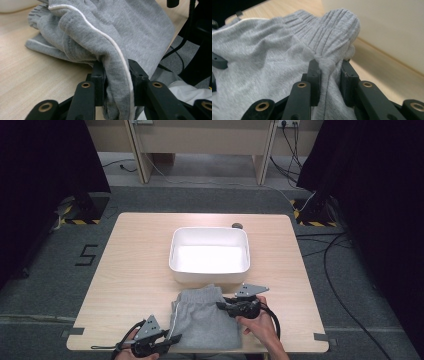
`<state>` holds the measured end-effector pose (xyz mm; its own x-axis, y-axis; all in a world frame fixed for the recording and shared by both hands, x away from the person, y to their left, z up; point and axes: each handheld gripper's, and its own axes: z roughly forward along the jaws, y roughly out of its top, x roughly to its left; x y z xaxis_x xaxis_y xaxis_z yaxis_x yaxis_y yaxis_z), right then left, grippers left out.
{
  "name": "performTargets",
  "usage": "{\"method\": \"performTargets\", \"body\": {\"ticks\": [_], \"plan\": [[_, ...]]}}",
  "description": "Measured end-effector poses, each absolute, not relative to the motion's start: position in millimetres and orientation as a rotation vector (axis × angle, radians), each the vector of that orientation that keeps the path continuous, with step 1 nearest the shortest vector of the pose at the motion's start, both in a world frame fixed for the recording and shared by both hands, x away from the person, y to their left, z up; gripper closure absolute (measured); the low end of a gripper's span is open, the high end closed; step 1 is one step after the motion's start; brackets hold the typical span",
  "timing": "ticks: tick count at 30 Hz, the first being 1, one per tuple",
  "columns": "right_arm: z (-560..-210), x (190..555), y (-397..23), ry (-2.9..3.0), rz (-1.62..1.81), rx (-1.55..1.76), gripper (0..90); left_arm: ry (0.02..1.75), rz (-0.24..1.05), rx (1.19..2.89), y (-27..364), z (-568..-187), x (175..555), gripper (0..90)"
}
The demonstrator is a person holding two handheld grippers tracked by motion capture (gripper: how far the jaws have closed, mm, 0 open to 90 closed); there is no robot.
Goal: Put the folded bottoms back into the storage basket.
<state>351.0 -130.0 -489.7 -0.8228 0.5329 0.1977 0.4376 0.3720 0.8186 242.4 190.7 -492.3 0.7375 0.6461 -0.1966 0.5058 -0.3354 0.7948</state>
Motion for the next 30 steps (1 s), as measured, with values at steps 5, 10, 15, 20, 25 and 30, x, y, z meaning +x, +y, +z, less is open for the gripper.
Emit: {"method": "performTargets", "body": {"ticks": [5,10,15,20,25,30], "plan": [[-476.5,348.2,-129.6,2.490,1.485,0.863,74.6,0.852,0.202,1.992,190.3,-480.9,242.0,69.8],[-454.7,344.2,-131.7,2.466,1.525,0.814,74.7,0.815,0.205,1.968,193.6,-461.4,239.2,69.8],[-439.1,342.9,-134.2,2.454,1.553,0.793,74.8,0.788,0.206,1.951,196.4,-444.0,238.1,69.8],[-412.8,348.9,-133.3,2.445,1.592,0.730,74.7,0.749,0.218,1.938,199.4,-418.1,241.3,69.7],[-396.4,359.2,-131.3,2.451,1.606,0.717,74.7,0.734,0.224,1.932,202.2,-400.8,248.7,69.8],[-373.5,375.2,-127.8,2.455,1.617,0.694,74.8,0.733,0.198,1.915,206.6,-378.6,264.7,69.8]]}}
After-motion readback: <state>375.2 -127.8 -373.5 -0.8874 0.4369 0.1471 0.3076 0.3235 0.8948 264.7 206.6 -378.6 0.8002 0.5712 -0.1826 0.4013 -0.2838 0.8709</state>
